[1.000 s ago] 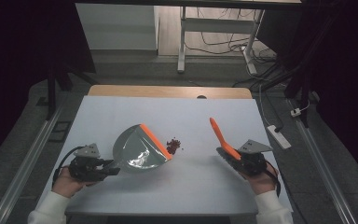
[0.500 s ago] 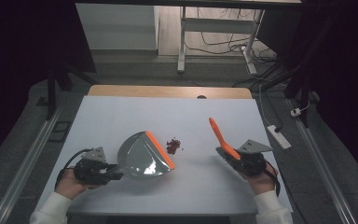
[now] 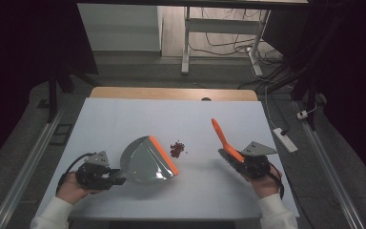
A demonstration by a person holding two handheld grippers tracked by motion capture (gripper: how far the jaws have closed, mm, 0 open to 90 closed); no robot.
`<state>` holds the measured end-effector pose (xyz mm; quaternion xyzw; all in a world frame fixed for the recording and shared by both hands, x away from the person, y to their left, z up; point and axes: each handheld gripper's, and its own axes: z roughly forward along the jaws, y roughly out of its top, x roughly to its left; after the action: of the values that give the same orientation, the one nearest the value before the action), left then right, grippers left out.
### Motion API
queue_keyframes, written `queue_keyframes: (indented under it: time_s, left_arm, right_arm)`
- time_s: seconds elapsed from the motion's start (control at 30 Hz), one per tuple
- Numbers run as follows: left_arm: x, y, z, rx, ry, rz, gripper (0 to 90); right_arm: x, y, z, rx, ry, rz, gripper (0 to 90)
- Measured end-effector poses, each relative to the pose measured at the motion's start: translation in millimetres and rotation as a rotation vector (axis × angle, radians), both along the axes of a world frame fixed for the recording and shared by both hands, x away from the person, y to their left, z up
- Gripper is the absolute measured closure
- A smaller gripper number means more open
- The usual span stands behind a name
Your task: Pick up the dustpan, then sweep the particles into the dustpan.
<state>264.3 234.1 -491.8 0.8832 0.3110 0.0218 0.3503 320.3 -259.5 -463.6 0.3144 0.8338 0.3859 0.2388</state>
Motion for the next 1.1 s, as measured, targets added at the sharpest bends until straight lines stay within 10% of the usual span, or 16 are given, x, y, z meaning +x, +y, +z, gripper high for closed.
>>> queue_keyframes:
  time_s: [1.1]
  left_arm:
    - [-0.2, -10.2, -4.9, 0.038, 0.023, 0.006, 61.4]
  right_arm:
    - [71.1, 102.2, 12.8, 0.077, 0.033, 0.112, 69.9]
